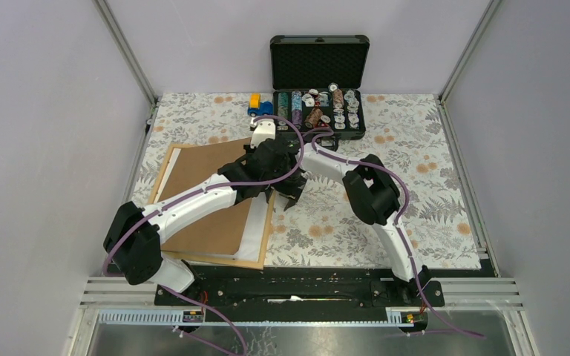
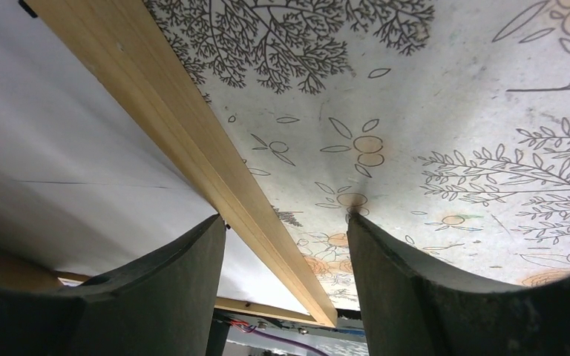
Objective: Put the photo into the frame
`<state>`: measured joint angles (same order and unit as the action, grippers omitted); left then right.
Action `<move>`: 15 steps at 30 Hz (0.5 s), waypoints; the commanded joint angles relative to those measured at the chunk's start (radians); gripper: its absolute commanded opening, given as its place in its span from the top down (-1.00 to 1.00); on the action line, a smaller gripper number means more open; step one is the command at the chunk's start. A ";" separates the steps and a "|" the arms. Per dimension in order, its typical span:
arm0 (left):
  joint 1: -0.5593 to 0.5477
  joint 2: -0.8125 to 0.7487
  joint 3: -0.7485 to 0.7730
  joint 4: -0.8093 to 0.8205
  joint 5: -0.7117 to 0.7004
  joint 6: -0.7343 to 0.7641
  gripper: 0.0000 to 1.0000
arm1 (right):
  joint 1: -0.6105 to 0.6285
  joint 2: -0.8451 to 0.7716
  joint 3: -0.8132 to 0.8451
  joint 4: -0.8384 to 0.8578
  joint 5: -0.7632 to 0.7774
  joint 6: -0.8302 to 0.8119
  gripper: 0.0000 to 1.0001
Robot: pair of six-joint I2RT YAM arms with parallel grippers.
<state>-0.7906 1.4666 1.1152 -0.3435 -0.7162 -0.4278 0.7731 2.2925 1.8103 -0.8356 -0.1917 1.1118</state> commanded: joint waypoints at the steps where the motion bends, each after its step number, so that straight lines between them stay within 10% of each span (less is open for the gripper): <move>1: 0.012 -0.032 0.004 0.070 0.057 -0.111 1.00 | 0.024 0.074 -0.012 0.047 0.174 0.007 -0.39; 15: 0.016 -0.031 0.010 0.072 0.064 -0.116 1.00 | 0.042 0.100 -0.048 0.069 0.248 0.014 -0.18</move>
<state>-0.7872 1.4666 1.1152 -0.3443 -0.7090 -0.4370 0.7990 2.2932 1.8210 -0.8253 -0.1280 1.1221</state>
